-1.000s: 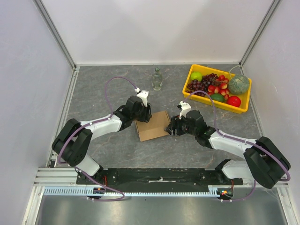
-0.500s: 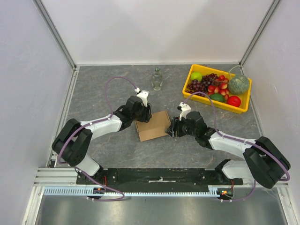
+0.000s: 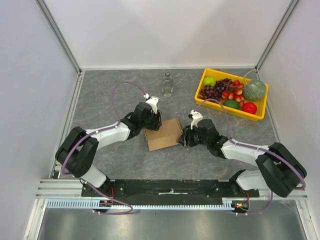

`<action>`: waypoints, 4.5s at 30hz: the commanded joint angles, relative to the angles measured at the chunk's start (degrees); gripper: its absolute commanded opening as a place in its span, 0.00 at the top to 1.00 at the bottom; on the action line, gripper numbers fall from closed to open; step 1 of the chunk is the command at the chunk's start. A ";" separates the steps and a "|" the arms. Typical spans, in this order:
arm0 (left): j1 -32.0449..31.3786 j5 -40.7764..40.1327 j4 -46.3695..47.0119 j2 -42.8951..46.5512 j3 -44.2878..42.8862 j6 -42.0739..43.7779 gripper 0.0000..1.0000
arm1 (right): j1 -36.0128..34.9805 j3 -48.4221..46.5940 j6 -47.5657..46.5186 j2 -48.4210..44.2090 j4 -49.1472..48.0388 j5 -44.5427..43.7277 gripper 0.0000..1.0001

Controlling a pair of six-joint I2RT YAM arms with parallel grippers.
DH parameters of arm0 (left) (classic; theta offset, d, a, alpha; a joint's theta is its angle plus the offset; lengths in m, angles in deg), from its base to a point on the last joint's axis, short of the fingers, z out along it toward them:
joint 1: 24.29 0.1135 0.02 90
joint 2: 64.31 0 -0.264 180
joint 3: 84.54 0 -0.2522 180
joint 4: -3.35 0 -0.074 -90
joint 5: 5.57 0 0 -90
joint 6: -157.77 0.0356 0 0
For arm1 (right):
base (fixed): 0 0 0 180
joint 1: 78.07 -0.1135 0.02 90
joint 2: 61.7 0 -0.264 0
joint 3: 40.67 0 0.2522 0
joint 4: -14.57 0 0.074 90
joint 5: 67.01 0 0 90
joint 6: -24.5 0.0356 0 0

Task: Fold the paper box

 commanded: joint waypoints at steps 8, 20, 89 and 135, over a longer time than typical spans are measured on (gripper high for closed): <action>0.06 0.67 1.93 0.59 0.33 2.22 0.45 | 0.28 0.21 1.27 0.92 -3.15 1.76 0.52; 0.15 0.67 1.84 1.03 0.77 2.05 0.45 | 0.28 0.03 1.54 1.27 -3.15 2.02 0.48; 0.15 0.67 4.39 -0.46 4.29 7.14 0.44 | 0.28 1.08 1.89 2.32 -5.35 4.48 0.57; 0.15 3.04 3.95 -2.05 2.97 7.32 0.45 | 0.36 1.35 -0.04 8.65 -5.79 -5.18 0.58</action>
